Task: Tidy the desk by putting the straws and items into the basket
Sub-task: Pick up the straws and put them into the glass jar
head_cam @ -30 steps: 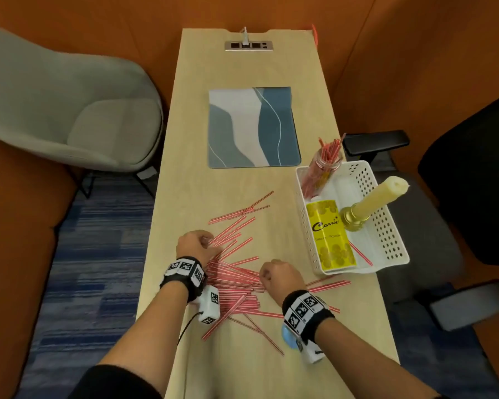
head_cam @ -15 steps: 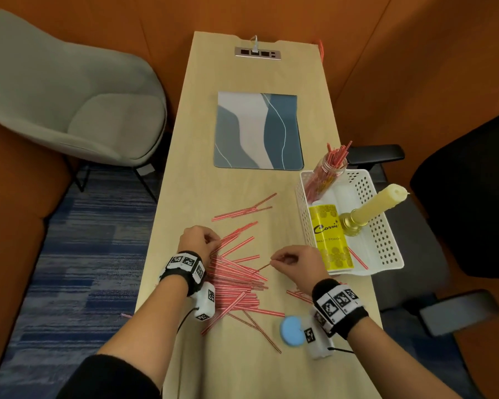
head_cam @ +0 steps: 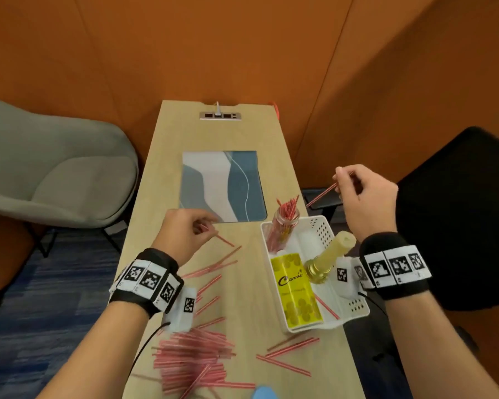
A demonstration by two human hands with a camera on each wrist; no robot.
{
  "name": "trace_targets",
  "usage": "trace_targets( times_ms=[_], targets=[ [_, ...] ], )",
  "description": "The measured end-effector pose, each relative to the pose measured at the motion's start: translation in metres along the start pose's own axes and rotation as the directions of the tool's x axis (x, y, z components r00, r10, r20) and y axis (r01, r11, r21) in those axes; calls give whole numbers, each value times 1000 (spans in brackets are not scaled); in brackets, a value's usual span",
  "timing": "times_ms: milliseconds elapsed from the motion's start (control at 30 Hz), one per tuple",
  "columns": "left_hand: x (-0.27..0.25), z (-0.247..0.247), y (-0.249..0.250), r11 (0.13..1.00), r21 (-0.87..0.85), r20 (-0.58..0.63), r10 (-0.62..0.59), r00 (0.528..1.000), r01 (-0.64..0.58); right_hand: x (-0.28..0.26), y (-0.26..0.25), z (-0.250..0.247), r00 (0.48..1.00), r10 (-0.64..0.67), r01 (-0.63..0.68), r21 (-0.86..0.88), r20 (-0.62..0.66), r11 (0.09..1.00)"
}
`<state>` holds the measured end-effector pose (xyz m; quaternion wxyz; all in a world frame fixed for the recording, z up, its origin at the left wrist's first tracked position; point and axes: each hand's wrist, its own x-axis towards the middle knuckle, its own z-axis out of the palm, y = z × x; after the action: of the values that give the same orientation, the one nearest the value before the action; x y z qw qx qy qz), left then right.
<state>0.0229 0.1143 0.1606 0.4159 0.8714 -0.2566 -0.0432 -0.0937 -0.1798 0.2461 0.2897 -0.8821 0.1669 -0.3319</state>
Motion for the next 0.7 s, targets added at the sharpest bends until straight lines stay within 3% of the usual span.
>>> trace_targets(
  times_ms=[133,300,433,467,567,700],
  targets=[
    [28,-13,65,983,-111,-90,138,986,-148,19,19,19,999,6,-5,-31,36,1000],
    [65,-8,120,963,-72,-97,252,963,-259,3,52,73,932,122,-109,-58,340,992],
    [94,13,135,969,26,17,247,969,-248,-24,62,68,950,207,-221,34,233,975],
    [101,22,136,969,47,48,241,969,-243,-34,61,63,941,218,-239,53,259,970],
    [119,52,135,964,129,132,216,968,-232,-80,48,62,848,198,-294,126,493,947],
    [128,93,121,944,245,283,148,948,-221,-143,49,87,741,124,-231,77,660,970]
  ],
)
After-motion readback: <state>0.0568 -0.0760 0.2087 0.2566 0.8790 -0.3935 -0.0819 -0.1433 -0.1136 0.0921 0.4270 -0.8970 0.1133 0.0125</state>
